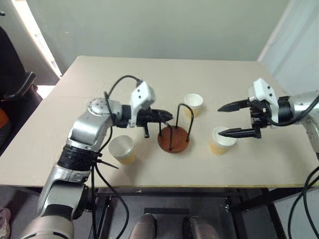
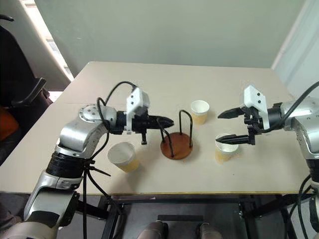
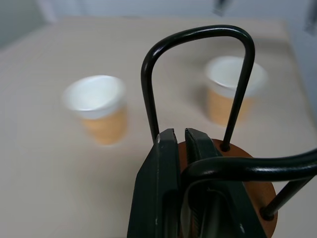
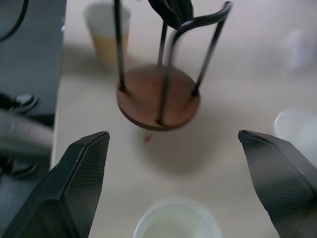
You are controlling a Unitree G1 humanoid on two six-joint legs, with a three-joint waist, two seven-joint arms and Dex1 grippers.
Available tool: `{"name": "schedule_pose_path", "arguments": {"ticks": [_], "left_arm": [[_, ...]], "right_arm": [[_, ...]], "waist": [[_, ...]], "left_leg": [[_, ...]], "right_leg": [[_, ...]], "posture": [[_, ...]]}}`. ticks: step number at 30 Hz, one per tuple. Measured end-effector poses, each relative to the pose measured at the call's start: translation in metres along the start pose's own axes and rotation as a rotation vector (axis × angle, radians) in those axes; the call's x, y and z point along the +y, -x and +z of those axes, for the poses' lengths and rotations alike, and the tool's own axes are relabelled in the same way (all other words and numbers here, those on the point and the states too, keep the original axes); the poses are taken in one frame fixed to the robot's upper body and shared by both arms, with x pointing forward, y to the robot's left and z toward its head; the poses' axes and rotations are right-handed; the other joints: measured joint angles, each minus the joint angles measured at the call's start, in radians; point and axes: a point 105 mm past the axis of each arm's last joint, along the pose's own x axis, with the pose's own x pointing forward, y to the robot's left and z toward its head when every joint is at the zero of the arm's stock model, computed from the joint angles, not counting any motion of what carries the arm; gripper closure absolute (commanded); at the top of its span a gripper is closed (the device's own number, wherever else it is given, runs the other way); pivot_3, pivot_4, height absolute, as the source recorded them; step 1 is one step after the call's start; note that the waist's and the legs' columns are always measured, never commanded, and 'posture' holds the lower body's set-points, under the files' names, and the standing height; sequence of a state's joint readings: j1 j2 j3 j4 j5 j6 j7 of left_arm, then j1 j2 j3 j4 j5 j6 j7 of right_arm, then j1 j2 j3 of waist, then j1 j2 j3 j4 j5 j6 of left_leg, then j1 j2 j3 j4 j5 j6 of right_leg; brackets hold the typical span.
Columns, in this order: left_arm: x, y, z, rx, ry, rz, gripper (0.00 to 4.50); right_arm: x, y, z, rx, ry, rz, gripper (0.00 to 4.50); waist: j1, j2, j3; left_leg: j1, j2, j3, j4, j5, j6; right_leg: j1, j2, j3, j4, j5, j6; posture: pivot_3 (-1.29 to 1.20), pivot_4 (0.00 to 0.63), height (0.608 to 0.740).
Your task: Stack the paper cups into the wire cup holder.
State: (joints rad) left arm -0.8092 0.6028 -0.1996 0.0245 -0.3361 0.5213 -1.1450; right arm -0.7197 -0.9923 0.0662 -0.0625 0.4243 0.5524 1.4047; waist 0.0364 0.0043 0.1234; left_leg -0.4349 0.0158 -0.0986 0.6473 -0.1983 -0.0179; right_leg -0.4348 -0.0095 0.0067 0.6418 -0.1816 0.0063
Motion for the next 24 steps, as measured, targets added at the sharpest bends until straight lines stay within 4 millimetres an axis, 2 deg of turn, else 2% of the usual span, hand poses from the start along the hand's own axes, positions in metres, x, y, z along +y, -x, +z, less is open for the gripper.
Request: {"name": "schedule_pose_path", "arguments": {"ticks": [5,15,20,22,24], "left_arm": [[-0.015,-0.020,-0.005,0.030,-0.092,-0.123,4.47],[-0.020,-0.029,-0.028,-0.019,-0.113,-0.243,4.47],[-0.013,-0.039,-0.042,-0.005,-0.105,-0.226,4.47],[-0.008,-0.044,-0.041,-0.006,-0.115,-0.205,3.81],[-0.002,-0.047,-0.048,0.024,-0.113,-0.164,3.26]], "right_arm": [[0.014,-0.001,-0.003,0.015,0.003,0.058,0.15],[0.025,-0.009,-0.003,0.012,-0.020,0.073,0.15],[0.022,-0.010,-0.004,0.010,-0.036,0.043,0.15],[0.022,-0.011,-0.004,0.003,-0.039,0.039,0.15],[0.022,-0.012,-0.003,0.000,-0.040,0.037,0.15]], "waist": [[0.000,0.000,0.000],[0.000,0.000,0.000],[0.003,0.000,0.000],[0.005,0.001,0.000],[0.004,0.001,0.000]], "left_leg": [[0.000,0.000,0.000,0.001,0.000,0.000],[-0.001,0.000,0.000,0.002,-0.001,0.003],[0.000,-0.001,-0.001,0.003,-0.002,0.005],[0.000,-0.002,-0.001,0.005,-0.003,0.006],[0.000,-0.002,0.000,0.006,-0.004,0.007]], "right_leg": [[0.000,0.000,0.000,0.000,0.000,0.002],[0.002,0.000,0.002,-0.001,0.000,0.007],[0.005,0.000,0.002,-0.002,-0.001,0.009],[0.006,-0.001,0.002,-0.003,-0.001,0.010],[0.007,-0.001,0.003,-0.005,-0.001,0.011]], "posture": [[0.00,0.150,0.740],[0.00,0.150,0.740],[0.00,0.150,0.740],[0.00,0.150,0.740],[0.00,0.150,0.740]]}}
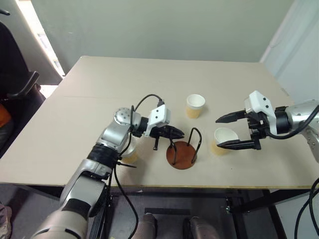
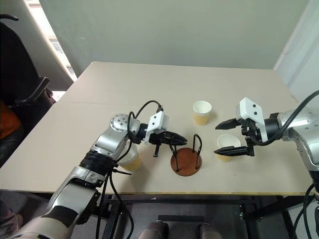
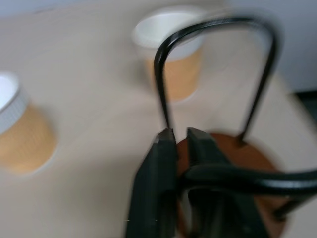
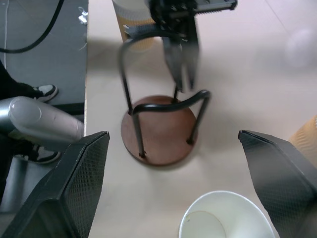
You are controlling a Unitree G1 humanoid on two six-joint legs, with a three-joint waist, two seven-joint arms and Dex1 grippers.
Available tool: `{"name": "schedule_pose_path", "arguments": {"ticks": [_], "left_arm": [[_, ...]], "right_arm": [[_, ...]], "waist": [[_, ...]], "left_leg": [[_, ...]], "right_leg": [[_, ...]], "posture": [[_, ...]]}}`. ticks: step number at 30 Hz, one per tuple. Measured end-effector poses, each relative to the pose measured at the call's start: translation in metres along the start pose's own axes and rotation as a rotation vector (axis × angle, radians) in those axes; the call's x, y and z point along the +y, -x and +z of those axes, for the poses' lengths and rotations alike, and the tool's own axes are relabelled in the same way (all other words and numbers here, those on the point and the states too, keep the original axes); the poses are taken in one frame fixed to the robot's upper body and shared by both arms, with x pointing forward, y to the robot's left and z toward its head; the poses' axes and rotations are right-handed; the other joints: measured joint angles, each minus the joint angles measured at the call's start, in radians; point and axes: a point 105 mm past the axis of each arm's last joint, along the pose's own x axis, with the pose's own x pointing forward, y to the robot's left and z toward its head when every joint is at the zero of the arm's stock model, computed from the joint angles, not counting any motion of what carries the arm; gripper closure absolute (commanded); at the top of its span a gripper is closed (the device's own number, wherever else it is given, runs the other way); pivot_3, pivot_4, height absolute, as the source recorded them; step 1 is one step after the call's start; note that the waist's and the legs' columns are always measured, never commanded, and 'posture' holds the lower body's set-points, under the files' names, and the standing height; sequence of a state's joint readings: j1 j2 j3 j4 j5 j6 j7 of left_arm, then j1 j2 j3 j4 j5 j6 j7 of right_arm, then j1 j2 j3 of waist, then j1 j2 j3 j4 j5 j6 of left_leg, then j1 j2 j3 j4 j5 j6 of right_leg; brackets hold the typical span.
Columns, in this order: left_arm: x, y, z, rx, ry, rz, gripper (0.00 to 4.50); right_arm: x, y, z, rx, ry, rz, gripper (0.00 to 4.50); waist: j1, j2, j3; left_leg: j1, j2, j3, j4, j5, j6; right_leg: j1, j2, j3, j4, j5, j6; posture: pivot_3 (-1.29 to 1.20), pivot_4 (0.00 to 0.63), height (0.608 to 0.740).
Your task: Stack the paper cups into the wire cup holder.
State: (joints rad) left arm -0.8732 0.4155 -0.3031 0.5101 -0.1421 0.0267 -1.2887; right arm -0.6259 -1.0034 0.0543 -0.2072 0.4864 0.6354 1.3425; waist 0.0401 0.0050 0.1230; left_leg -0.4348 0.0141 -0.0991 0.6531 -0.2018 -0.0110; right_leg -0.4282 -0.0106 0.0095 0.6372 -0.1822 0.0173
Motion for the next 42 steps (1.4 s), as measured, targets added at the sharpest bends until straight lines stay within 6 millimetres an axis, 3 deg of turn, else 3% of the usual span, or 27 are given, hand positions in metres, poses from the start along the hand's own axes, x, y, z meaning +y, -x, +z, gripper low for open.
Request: {"name": "schedule_pose_path", "arguments": {"ticks": [8,15,25,29,34,36,42], "left_arm": [[0.005,0.000,-0.011,0.042,0.004,0.048,0.48],[0.005,0.019,-0.007,0.082,-0.051,0.050,0.48],[0.003,0.089,0.031,0.030,-0.045,0.071,0.48],[-0.027,0.118,0.039,0.083,-0.009,-0.013,0.48],[-0.062,0.124,0.041,0.133,0.031,-0.065,0.48],[-0.069,0.125,0.038,0.139,0.056,-0.041,0.48],[-0.074,0.129,0.048,0.103,0.092,0.082,0.44]], "right_arm": [[0.000,-0.001,-0.003,0.002,-0.009,-0.004,0.15],[-0.001,0.005,-0.014,0.084,0.004,-0.032,0.15],[0.000,0.003,-0.044,0.263,0.020,-0.038,0.15],[0.000,-0.004,-0.051,0.290,0.021,-0.044,0.15],[-0.005,-0.004,-0.065,0.343,0.011,-0.080,0.15],[-0.005,-0.007,-0.068,0.358,0.015,-0.076,0.15],[0.001,-0.031,-0.082,0.386,0.027,-0.033,2.09]], "waist": [[0.000,0.000,0.000],[0.000,0.000,0.000],[-0.005,0.000,0.000],[-0.016,0.000,0.000],[-0.013,0.000,0.000],[-0.013,0.000,0.000],[-0.016,0.000,0.000]], "left_leg": [[-0.002,0.000,0.001,0.000,-0.002,0.003],[-0.003,0.000,0.002,0.001,-0.005,0.005],[-0.002,0.000,0.002,0.004,-0.007,0.006],[-0.001,0.000,0.002,0.003,-0.009,0.006],[-0.001,0.000,0.002,0.003,-0.009,0.006],[-0.001,0.000,0.002,0.003,-0.009,0.006],[0.001,0.001,0.002,0.003,-0.009,0.004]], "right_leg": [[0.001,0.000,0.000,-0.007,0.002,0.003],[0.001,0.000,0.001,-0.008,0.001,0.005],[0.001,0.000,0.002,-0.008,0.001,0.004],[0.001,0.000,0.002,-0.009,0.000,0.003],[0.001,0.000,0.003,-0.007,-0.002,-0.001],[0.000,0.000,0.002,-0.007,-0.007,-0.009],[0.000,0.000,0.002,-0.004,-0.008,-0.011]], "posture": [[0.00,0.150,0.740],[0.00,0.150,0.740],[0.00,0.150,0.740],[0.00,0.150,0.740],[0.00,0.150,0.740],[0.00,0.150,0.740],[0.00,0.150,0.740]]}}
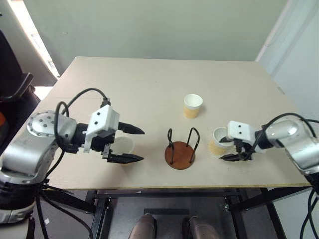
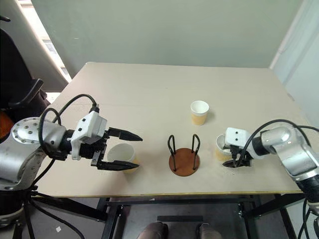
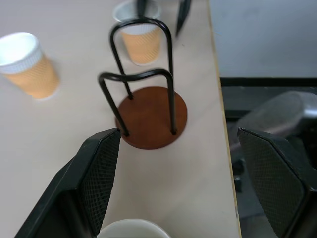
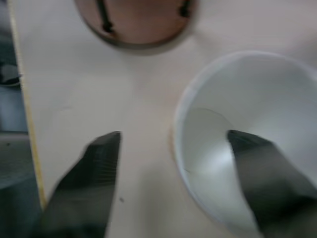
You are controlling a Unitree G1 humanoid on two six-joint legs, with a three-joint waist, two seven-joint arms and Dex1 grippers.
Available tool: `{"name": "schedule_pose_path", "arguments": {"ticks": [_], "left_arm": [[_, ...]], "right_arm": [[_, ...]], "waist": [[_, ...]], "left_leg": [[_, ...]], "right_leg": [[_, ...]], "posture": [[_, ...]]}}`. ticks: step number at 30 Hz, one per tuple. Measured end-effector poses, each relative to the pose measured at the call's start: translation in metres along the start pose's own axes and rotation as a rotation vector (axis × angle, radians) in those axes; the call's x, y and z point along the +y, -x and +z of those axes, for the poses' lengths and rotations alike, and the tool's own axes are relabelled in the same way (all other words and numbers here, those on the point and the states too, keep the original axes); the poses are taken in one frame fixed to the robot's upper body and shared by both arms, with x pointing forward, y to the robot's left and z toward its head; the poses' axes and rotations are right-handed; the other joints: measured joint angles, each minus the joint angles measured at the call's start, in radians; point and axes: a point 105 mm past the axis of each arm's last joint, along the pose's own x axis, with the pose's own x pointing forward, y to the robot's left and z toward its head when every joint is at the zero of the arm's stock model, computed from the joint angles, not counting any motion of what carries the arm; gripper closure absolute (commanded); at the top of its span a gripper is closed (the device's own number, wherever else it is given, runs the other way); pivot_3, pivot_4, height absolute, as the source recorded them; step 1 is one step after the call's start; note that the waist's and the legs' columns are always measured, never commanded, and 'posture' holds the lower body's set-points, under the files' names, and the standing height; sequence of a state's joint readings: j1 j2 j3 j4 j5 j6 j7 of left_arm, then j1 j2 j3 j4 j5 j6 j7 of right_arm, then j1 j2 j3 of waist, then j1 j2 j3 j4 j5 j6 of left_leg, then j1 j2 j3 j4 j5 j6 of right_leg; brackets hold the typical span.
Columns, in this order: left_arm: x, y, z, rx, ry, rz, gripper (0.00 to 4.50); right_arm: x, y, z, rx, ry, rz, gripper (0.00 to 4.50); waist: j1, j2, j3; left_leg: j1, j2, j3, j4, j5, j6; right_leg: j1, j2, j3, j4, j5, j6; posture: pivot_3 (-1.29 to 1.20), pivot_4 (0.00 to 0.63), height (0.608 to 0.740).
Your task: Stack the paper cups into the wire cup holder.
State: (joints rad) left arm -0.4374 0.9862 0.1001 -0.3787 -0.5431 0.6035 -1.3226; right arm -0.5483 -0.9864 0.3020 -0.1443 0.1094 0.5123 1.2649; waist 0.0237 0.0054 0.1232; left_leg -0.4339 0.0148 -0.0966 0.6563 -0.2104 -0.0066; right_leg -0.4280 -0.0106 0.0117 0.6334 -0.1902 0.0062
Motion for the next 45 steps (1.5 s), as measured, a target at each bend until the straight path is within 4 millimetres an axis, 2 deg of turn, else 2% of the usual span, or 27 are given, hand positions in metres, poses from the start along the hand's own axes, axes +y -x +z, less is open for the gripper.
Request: {"name": "schedule_pose_path", "arguments": {"ticks": [6,7,10,12,15,17,18,19,21,23,26,29,39,45], "left_arm": [[0.003,0.003,0.001,0.000,0.013,0.048,0.44],[0.004,0.003,0.001,0.001,0.013,0.055,0.44],[0.007,0.005,0.000,0.007,0.018,0.078,0.44],[0.009,0.008,0.000,0.011,0.026,0.101,0.44],[0.011,0.013,-0.003,0.018,0.042,0.124,0.44],[0.012,0.013,-0.005,0.018,0.049,0.133,0.44],[0.014,0.014,-0.007,0.019,0.057,0.141,0.44],[0.015,0.015,-0.008,0.020,0.066,0.148,0.44],[0.015,0.014,-0.010,0.016,0.070,0.149,0.44],[0.015,0.013,-0.009,0.011,0.065,0.146,0.44],[0.016,0.011,-0.010,0.003,0.069,0.147,0.44],[0.015,0.010,-0.012,0.006,0.076,0.151,0.44],[0.008,0.009,-0.015,0.028,0.075,0.164,0.44],[0.010,0.010,-0.017,0.043,0.077,0.183,0.44]], "right_arm": [[-0.012,0.003,0.003,0.041,0.059,-0.044,4.21],[-0.013,0.003,0.003,0.050,0.070,-0.049,4.45],[-0.013,0.006,0.001,0.067,0.083,-0.044,4.45],[-0.013,0.013,0.010,0.030,0.084,-0.032,4.45],[-0.024,0.053,0.055,-0.133,0.134,-0.068,4.45],[-0.030,0.092,0.094,-0.239,0.226,-0.144,4.45],[-0.030,0.106,0.111,-0.292,0.270,-0.166,4.45],[-0.029,0.111,0.126,-0.349,0.299,-0.165,4.45],[-0.022,0.104,0.148,-0.450,0.335,-0.096,4.45],[-0.012,0.089,0.158,-0.483,0.349,-0.004,4.45],[-0.002,0.062,0.161,-0.444,0.394,0.086,4.45],[-0.004,0.045,0.149,-0.358,0.412,0.107,4.45],[0.002,0.044,0.146,-0.339,0.458,0.146,4.45],[0.013,0.028,0.138,-0.301,0.479,0.209,4.45]], "waist": [[0.000,0.000,0.000],[0.000,0.000,0.000],[0.001,0.000,0.000],[0.001,0.000,0.000],[-0.002,0.003,0.002],[-0.004,0.002,0.001],[-0.005,-0.002,-0.001],[-0.006,-0.004,-0.002],[-0.010,-0.004,-0.002],[-0.012,-0.002,-0.001],[-0.013,-0.002,-0.001],[-0.008,-0.002,-0.001],[-0.010,-0.002,-0.001],[-0.011,-0.002,-0.001]], "left_leg": [[0.000,0.000,0.000,0.000,0.000,-0.001],[0.000,0.000,0.000,0.000,-0.001,-0.001],[0.000,0.000,0.000,-0.001,-0.002,-0.003],[-0.002,0.000,0.000,-0.001,-0.003,-0.004],[-0.002,0.000,0.002,-0.003,-0.002,-0.006],[0.000,0.000,0.002,-0.007,-0.002,-0.007],[0.002,0.001,0.002,-0.009,-0.002,-0.008],[0.005,0.003,0.002,-0.009,-0.003,-0.010],[0.007,0.005,0.002,-0.010,-0.003,-0.011],[0.007,0.005,0.002,-0.010,-0.003,-0.011],[0.007,0.007,0.002,-0.010,-0.003,-0.011],[0.005,0.007,0.002,-0.010,-0.003,-0.011],[0.006,0.008,0.002,-0.010,-0.005,-0.013],[0.006,0.008,0.002,-0.010,-0.005,-0.013]], "right_leg": [[-0.001,0.000,0.000,0.002,-0.001,-0.002],[-0.001,0.000,0.000,0.002,-0.001,-0.002],[-0.002,0.000,0.000,0.004,-0.001,-0.003],[-0.005,0.000,0.000,0.005,-0.001,-0.003],[-0.008,0.000,0.003,0.007,-0.003,-0.004],[-0.009,0.001,0.003,0.008,-0.006,-0.007],[-0.008,0.002,0.003,0.009,-0.007,-0.009],[-0.007,0.003,0.003,0.010,-0.009,-0.010],[-0.005,0.005,0.003,0.010,-0.010,-0.012],[-0.007,0.006,0.003,0.012,-0.010,-0.013],[-0.007,0.006,0.002,0.012,-0.011,-0.014],[-0.007,0.005,0.000,0.012,-0.011,-0.014],[-0.008,0.006,-0.001,0.013,-0.012,-0.017],[-0.007,0.006,-0.001,0.014,-0.012,-0.017]], "posture": [[0.00,0.150,0.740],[0.00,0.150,0.740],[0.00,0.150,0.740],[0.00,0.150,0.740],[0.00,0.150,0.740],[0.00,0.150,0.740],[0.00,0.150,0.740],[0.00,0.150,0.740],[0.00,0.150,0.740],[0.00,0.150,0.740],[0.00,0.150,0.740],[0.00,0.150,0.740],[0.00,0.150,0.740],[0.00,0.150,0.740]]}}
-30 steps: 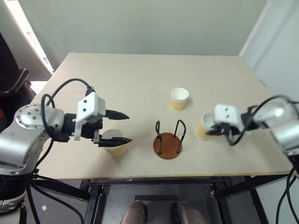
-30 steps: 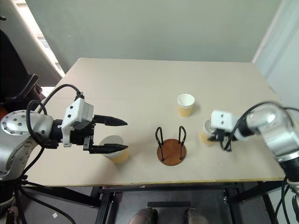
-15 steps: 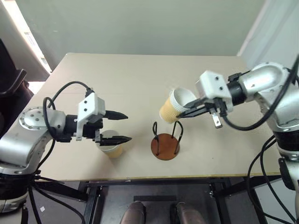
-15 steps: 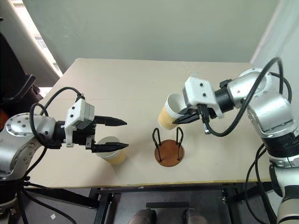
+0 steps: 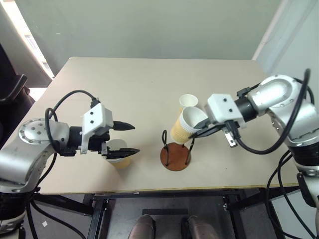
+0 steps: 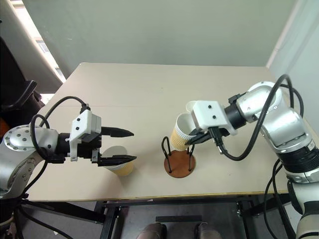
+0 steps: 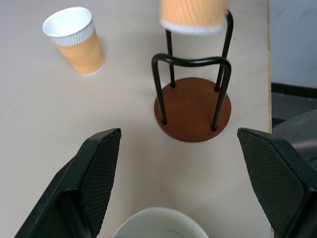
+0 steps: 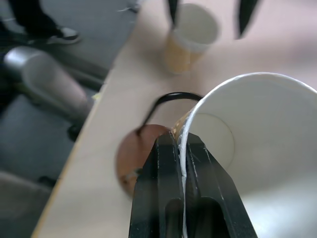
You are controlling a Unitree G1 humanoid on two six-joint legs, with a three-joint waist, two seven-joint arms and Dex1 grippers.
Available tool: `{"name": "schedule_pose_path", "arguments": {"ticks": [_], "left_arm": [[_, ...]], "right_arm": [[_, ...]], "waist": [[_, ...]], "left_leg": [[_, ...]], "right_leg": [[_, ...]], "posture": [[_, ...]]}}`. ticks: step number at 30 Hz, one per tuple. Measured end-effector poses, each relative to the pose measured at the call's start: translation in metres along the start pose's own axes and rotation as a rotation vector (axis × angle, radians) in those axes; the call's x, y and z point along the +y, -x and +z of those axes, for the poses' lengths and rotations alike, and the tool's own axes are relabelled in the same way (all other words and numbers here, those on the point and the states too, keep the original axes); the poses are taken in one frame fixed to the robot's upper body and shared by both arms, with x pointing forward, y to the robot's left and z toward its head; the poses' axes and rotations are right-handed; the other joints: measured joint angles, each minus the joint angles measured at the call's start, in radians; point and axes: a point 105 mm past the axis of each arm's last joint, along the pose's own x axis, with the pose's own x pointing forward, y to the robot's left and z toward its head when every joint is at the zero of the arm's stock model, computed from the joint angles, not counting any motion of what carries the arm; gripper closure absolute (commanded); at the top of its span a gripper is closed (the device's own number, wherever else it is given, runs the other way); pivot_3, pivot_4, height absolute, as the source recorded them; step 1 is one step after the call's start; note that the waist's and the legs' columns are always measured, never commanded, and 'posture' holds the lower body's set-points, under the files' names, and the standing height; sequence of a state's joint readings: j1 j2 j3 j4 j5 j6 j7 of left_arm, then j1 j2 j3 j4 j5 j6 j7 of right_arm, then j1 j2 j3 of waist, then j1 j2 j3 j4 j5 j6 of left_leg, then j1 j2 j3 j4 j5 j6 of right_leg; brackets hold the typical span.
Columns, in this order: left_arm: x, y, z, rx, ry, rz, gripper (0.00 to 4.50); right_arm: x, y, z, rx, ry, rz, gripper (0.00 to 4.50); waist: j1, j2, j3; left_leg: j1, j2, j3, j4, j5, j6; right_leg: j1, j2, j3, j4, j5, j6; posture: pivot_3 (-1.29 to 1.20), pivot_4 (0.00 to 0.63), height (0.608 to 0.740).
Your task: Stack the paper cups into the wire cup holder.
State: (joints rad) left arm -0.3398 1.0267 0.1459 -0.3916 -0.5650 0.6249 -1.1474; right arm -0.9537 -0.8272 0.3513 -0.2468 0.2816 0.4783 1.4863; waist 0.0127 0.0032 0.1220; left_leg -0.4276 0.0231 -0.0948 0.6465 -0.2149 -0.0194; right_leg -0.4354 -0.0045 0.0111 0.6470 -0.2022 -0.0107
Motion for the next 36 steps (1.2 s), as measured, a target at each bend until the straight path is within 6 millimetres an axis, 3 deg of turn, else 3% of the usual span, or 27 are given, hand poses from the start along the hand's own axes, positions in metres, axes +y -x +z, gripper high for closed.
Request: {"name": "schedule_pose_path", "arguments": {"ticks": [2,5,16,18,21,23,25,27,31,36], "left_arm": [[0.000,0.000,-0.001,0.001,0.003,0.001,0.44],[0.000,0.000,-0.002,0.002,0.006,0.004,0.44],[0.002,0.000,-0.002,0.007,0.005,0.018,0.44],[0.006,0.000,-0.001,0.008,-0.011,0.034,0.44],[0.029,-0.007,0.005,-0.016,-0.064,0.155,0.44],[0.051,-0.014,0.007,-0.038,-0.073,0.271,0.44],[0.068,-0.021,0.008,-0.065,-0.057,0.358,0.44],[0.075,-0.026,0.009,-0.083,-0.038,0.394,0.44],[0.070,-0.040,0.005,-0.075,-0.019,0.360,0.44],[0.068,-0.050,0.000,-0.055,-0.001,0.359,0.44]], "right_arm": [[-0.002,0.000,-0.004,0.019,0.007,-0.008,4.45],[-0.003,0.000,-0.007,0.032,0.008,-0.016,3.83],[-0.010,-0.009,-0.003,-0.022,0.005,-0.027,0.10],[-0.026,-0.007,-0.002,-0.048,-0.012,-0.098,0.04],[-0.077,0.010,-0.013,-0.059,-0.079,-0.342,0.04],[-0.109,0.021,-0.034,-0.026,-0.139,-0.509,0.04],[-0.124,0.022,-0.060,0.023,-0.200,-0.592,0.04],[-0.126,0.010,-0.086,0.072,-0.251,-0.602,0.04],[-0.118,-0.012,-0.123,0.161,-0.322,-0.576,0.04],[-0.120,-0.022,-0.130,0.168,-0.344,-0.577,0.04]], "waist": [[0.000,0.000,0.000],[0.000,0.000,0.000],[-0.001,0.000,0.000],[-0.001,0.000,0.000],[0.002,0.000,0.000],[0.005,0.001,0.000],[0.006,0.000,0.000],[0.006,0.001,0.000],[0.006,0.001,0.001],[0.006,0.001,0.001]], "left_leg": [[0.000,0.000,0.000,0.000,0.000,0.000],[0.000,0.000,0.000,0.000,0.000,0.000],[0.000,0.000,0.000,0.000,0.000,-0.001],[0.001,0.000,0.000,0.000,0.000,-0.001],[0.003,0.000,-0.001,0.000,0.002,0.000],[0.004,0.000,-0.001,0.000,0.002,0.000],[0.004,0.000,-0.001,0.000,0.002,0.000],[0.003,0.000,-0.001,0.000,0.001,-0.002],[-0.004,0.001,-0.001,-0.001,-0.003,-0.007],[-0.011,0.007,0.000,-0.001,0.000,-0.021]], "right_leg": [[0.000,0.000,0.000,0.000,0.000,0.000],[0.000,0.000,0.000,0.000,0.000,0.000],[0.000,0.000,0.000,0.000,0.000,0.000],[0.000,0.000,0.000,0.001,0.001,-0.001],[0.000,0.000,0.000,0.002,0.002,-0.004],[0.002,-0.001,0.000,0.002,0.003,-0.005],[0.002,-0.001,0.000,0.002,0.003,-0.005],[0.000,-0.001,0.000,0.002,0.005,-0.001],[-0.008,0.000,-0.002,0.001,0.009,0.005],[-0.013,0.004,-0.004,-0.001,0.009,0.005]], "posture": [[0.00,0.150,0.740],[0.00,0.150,0.740],[0.00,0.150,0.740],[0.00,0.150,0.740],[0.00,0.150,0.740],[0.00,0.150,0.740],[0.00,0.150,0.740],[0.00,0.150,0.740],[0.00,0.150,0.740],[0.00,0.150,0.740]]}}
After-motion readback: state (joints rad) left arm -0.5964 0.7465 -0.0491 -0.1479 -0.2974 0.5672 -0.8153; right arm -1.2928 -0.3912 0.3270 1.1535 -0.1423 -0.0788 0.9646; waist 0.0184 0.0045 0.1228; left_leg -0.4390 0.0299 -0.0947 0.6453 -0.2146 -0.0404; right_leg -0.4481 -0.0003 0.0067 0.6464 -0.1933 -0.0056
